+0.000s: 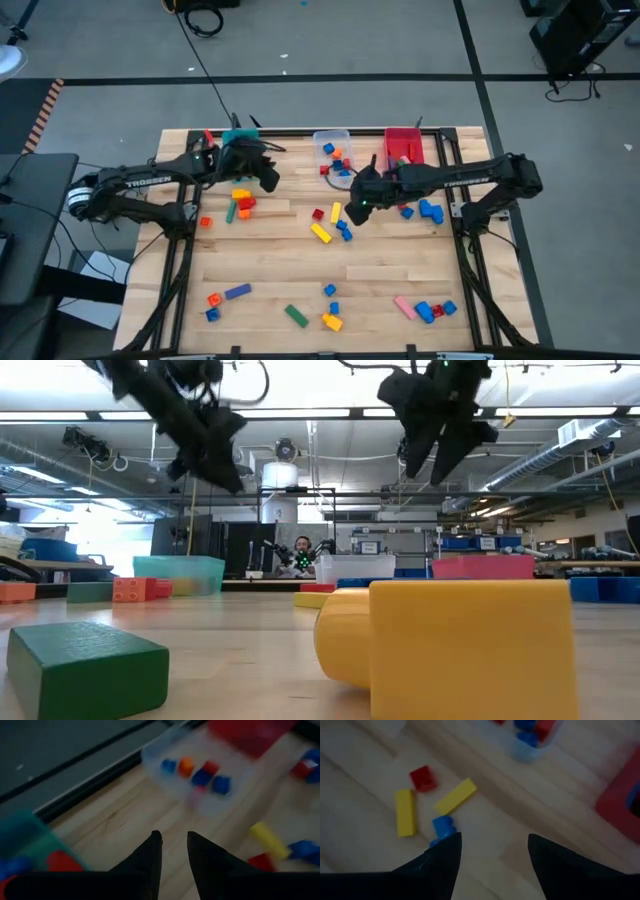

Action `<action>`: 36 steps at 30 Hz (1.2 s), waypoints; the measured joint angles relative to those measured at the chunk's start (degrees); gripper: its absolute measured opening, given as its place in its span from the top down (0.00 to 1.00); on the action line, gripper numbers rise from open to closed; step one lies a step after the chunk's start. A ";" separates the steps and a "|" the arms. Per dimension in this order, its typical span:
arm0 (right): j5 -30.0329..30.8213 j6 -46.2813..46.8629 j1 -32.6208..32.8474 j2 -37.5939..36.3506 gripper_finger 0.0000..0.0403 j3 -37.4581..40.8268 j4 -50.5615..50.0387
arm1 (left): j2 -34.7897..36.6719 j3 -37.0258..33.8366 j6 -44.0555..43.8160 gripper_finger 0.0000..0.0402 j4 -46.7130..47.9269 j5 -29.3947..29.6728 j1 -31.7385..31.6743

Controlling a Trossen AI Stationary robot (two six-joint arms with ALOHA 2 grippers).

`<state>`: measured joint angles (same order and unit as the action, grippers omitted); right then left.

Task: Sort blocks by size
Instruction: Put the blue 4 stud game piece into the transparent bin

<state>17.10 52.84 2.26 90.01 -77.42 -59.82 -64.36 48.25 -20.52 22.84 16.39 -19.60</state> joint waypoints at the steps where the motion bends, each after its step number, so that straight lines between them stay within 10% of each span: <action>1: 0.06 0.49 0.86 0.63 0.40 -0.68 -0.11 | 0.00 0.94 -0.93 0.75 0.03 0.83 1.43; 14: 0.33 8.39 11.87 11.29 0.40 -1.41 -1.31 | 0.00 4.63 -11.40 0.75 3.59 7.75 17.22; 36: 0.74 6.30 9.18 23.77 0.34 -1.36 9.93 | 0.00 4.63 -18.98 0.75 9.83 7.86 25.03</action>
<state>17.84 59.13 11.44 113.77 -78.78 -49.88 -64.36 52.88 -39.51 32.67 24.25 5.43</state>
